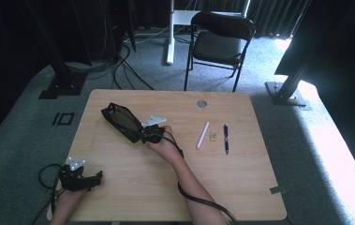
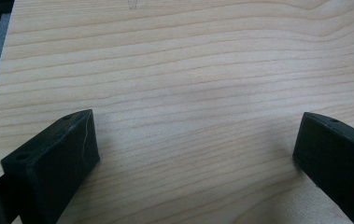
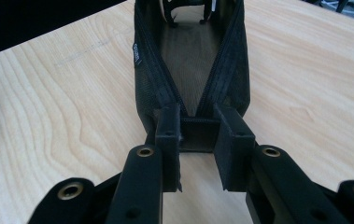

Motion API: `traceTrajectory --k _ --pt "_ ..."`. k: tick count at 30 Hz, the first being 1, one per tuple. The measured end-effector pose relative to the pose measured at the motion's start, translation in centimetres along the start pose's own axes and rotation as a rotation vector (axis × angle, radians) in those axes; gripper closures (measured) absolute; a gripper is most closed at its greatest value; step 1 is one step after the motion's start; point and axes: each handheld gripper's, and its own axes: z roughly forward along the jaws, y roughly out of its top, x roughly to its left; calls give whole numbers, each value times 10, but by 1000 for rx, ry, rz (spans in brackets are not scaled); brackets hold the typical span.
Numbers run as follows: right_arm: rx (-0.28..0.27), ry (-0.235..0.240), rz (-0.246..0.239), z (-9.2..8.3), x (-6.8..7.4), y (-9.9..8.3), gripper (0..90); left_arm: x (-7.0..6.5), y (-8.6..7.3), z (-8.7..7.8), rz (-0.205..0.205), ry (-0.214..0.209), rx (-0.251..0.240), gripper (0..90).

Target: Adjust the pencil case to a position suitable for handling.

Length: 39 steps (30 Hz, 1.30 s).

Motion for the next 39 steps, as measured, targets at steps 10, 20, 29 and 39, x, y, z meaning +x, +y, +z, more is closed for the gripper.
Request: traceTrajectory --k 10,20,29,39 --pt "3 15 -1 -22 1 -16 732 0 0 0 0 0 0 4" --pt "-6 21 -2 -41 2 -27 731 0 0 0 0 0 0 4" --pt "0 26 -3 -63 -2 -41 732 0 0 0 0 0 0 4" --pt "8 20 -11 -89 -6 -60 731 0 0 0 0 0 0 4"
